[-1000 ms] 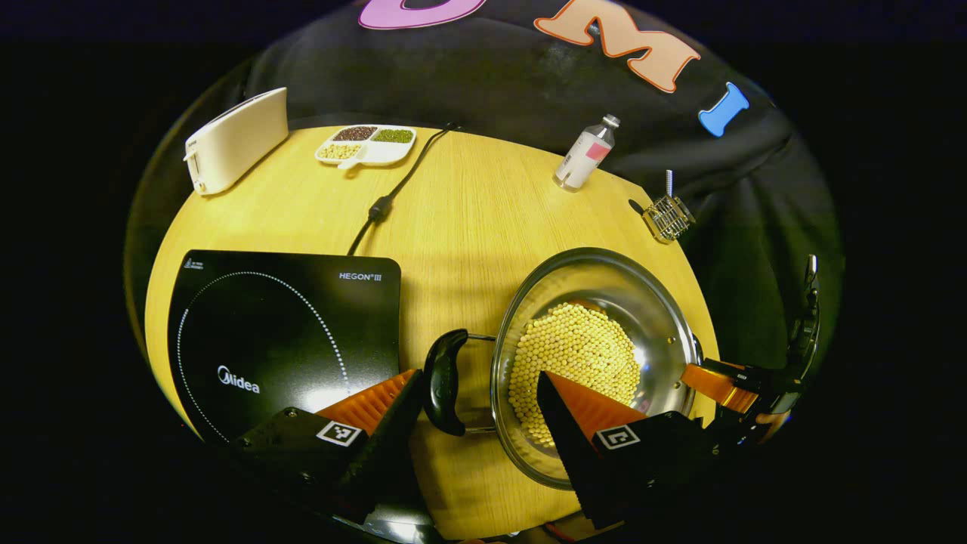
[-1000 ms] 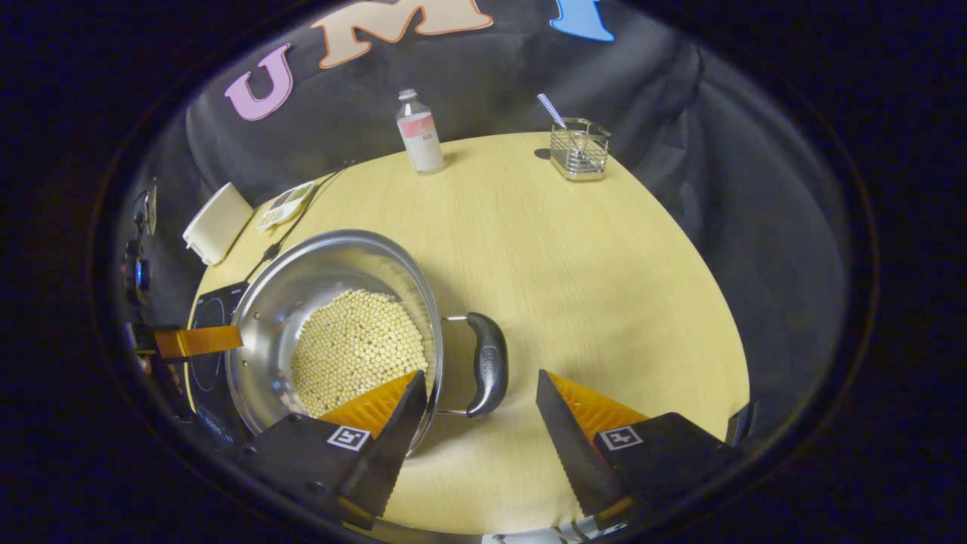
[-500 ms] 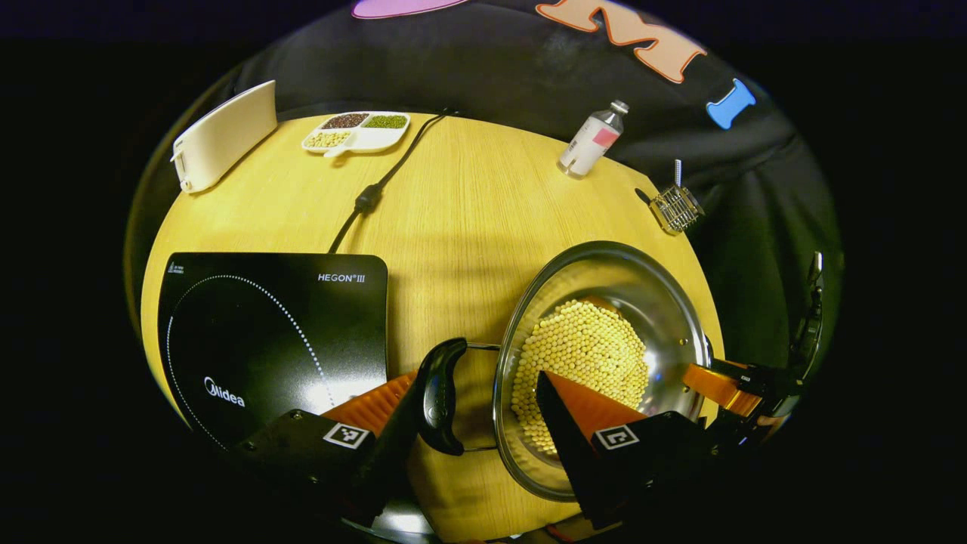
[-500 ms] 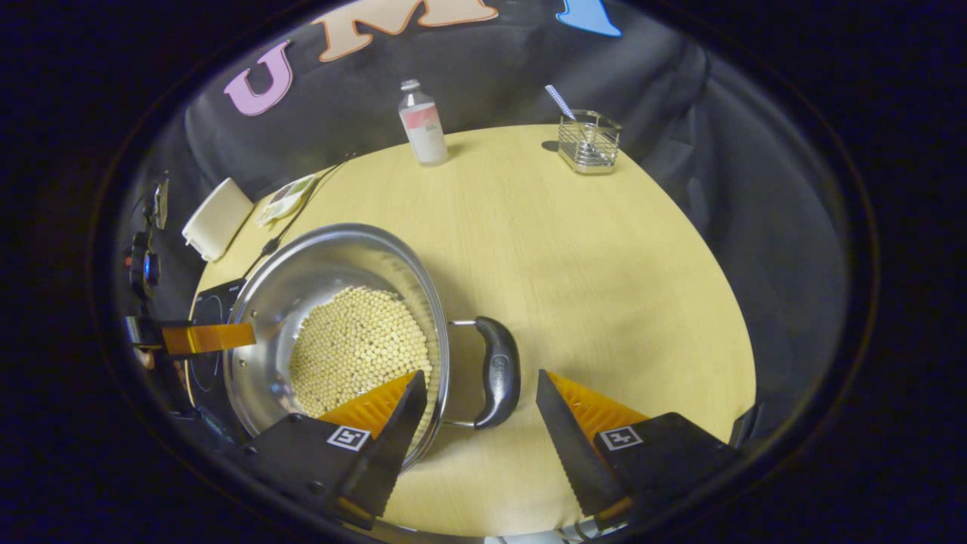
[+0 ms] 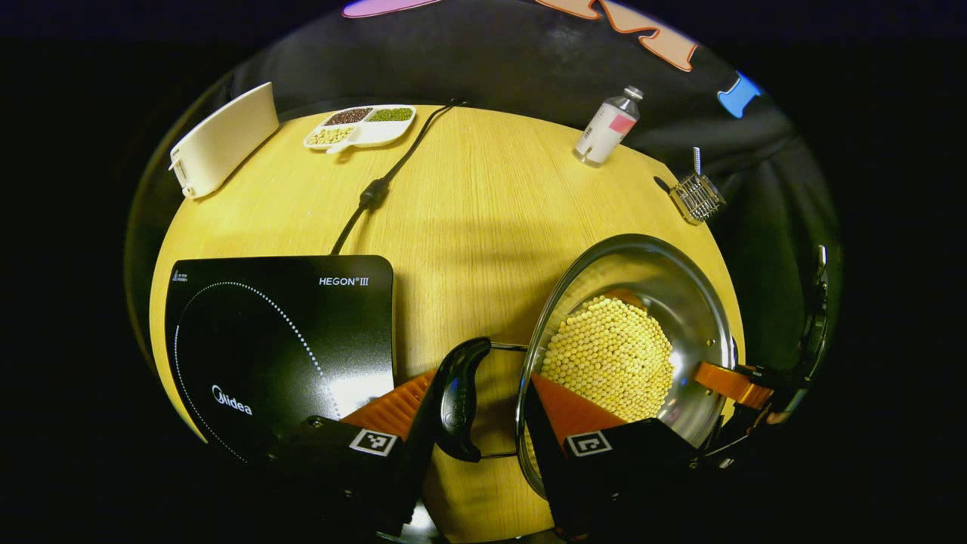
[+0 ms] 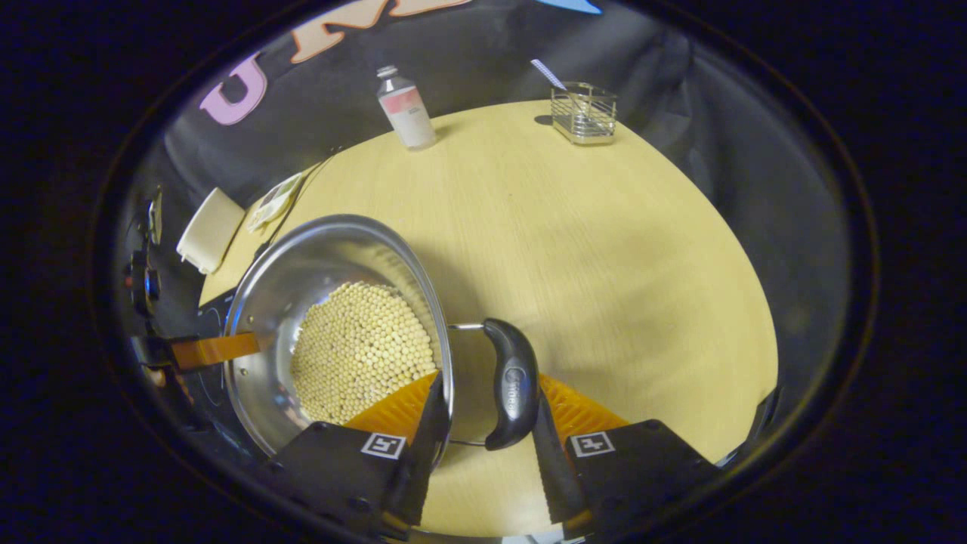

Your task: First push the handle of the pot to place it horizontally, then grasp the pot with both hands and set it on the induction cooktop.

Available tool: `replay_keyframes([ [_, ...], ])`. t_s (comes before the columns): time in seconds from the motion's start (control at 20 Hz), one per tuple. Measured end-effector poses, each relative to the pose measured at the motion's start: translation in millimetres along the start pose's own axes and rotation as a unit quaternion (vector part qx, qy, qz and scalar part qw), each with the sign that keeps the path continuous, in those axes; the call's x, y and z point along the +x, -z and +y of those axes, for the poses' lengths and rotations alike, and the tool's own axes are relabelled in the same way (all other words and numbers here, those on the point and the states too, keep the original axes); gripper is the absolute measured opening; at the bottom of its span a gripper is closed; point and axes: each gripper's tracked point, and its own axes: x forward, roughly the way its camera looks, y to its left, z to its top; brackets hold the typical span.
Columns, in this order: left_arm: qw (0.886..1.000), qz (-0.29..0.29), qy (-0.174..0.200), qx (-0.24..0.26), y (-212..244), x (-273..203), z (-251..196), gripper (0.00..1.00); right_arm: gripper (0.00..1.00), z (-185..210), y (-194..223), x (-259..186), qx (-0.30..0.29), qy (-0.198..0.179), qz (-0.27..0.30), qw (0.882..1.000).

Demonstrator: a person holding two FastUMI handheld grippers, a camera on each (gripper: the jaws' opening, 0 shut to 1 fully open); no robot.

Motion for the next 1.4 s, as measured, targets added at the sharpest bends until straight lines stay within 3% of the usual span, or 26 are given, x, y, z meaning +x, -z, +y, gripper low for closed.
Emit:
replay_keyframes([
  [0.1,1.0,-0.002,-0.001,0.009,-1,1,0,0.66,0.64,1,4,2,0.011,0.0,0.007,1.0],
  [0.25,1.0,0.0,0.0,0.008,1,1,-1,0.65,0.48,2,3,-2,0.012,-0.003,-0.003,1.0],
  [0.3,1.0,-0.002,0.001,0.012,1,1,-2,0.65,0.47,2,5,-3,0.012,-0.003,-0.003,1.0],
  [0.6,1.0,-0.008,-0.001,0.021,-2,3,-3,0.64,0.48,2,12,-11,0.005,-0.007,-0.013,1.0],
  [0.65,1.0,-0.01,-0.001,0.026,-2,2,-1,0.64,0.53,3,11,-10,0.003,-0.007,-0.016,1.0],
  [0.7,1.0,-0.012,-0.003,0.029,-3,1,1,0.64,0.48,3,10,-11,0.003,-0.008,-0.019,1.0],
  [0.8,1.0,-0.017,-0.006,0.026,-6,-3,2,0.64,0.53,5,10,-13,0.006,-0.011,-0.024,1.0],
  [0.85,0.999,-0.021,-0.007,0.026,-7,-4,3,0.63,0.47,7,10,-14,0.006,-0.013,-0.026,1.0],
  [0.95,0.999,-0.027,-0.01,0.029,-8,-7,4,0.63,0.53,14,10,-19,0.004,-0.016,-0.028,0.999],
  [1.05,0.999,-0.033,-0.014,0.032,-12,-13,9,0.63,0.48,23,4,-28,0.001,-0.019,-0.034,0.999],
  [1.35,0.997,-0.072,-0.02,0.016,-3,-13,10,0.63,0.52,61,-20,-50,-0.021,-0.035,-0.066,0.997],
  [1.4,0.997,-0.075,-0.021,0.012,2,-11,8,0.63,0.47,70,-24,-54,-0.025,-0.039,-0.071,0.996],
])
